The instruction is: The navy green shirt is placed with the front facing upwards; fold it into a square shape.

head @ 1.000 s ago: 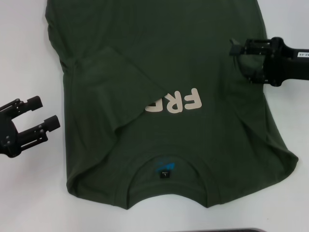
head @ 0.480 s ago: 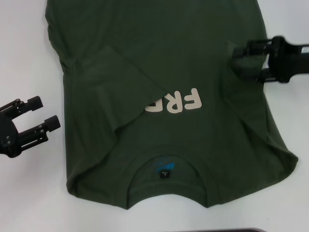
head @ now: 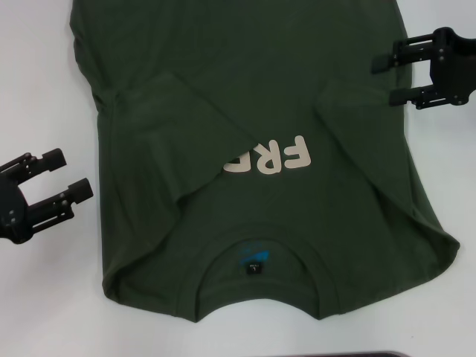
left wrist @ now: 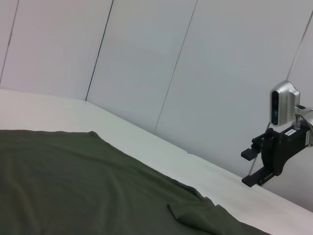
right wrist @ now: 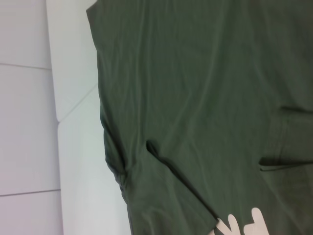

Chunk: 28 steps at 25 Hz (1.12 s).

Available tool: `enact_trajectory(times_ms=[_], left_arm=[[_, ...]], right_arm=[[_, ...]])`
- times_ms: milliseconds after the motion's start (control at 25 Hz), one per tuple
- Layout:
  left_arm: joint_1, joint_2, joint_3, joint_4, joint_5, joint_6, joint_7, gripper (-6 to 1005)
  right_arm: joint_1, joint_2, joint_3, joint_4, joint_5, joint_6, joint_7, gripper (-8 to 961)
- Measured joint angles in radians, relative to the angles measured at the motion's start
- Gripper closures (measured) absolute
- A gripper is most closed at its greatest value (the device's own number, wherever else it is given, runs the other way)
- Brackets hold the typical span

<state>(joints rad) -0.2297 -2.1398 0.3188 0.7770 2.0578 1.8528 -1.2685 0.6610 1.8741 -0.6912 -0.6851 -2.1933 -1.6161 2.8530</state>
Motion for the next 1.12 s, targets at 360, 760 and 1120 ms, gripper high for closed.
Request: enact_trajectory(times_ms=[360, 760, 1120], left_arm=[[0.002, -0.001, -0.029, 0.004, -0.001, 0.021, -0.003, 226], [0.000, -0.002, -0.030, 0.002, -0.001, 0.020, -0.006, 226], [0.004, -0.002, -0.048, 0.001, -0.001, 0.016, -0.006, 226]], right_arm=[[-0.038, -0.034, 0.015, -0.016, -0.116, 0.009, 0.009, 224], [-0.033, -0.001, -0.001, -0.011, -0.195, 0.108, -0.021, 226], [-0.032, 0.031, -0.053, 0.003, -0.197, 0.204, -0.036, 227]])
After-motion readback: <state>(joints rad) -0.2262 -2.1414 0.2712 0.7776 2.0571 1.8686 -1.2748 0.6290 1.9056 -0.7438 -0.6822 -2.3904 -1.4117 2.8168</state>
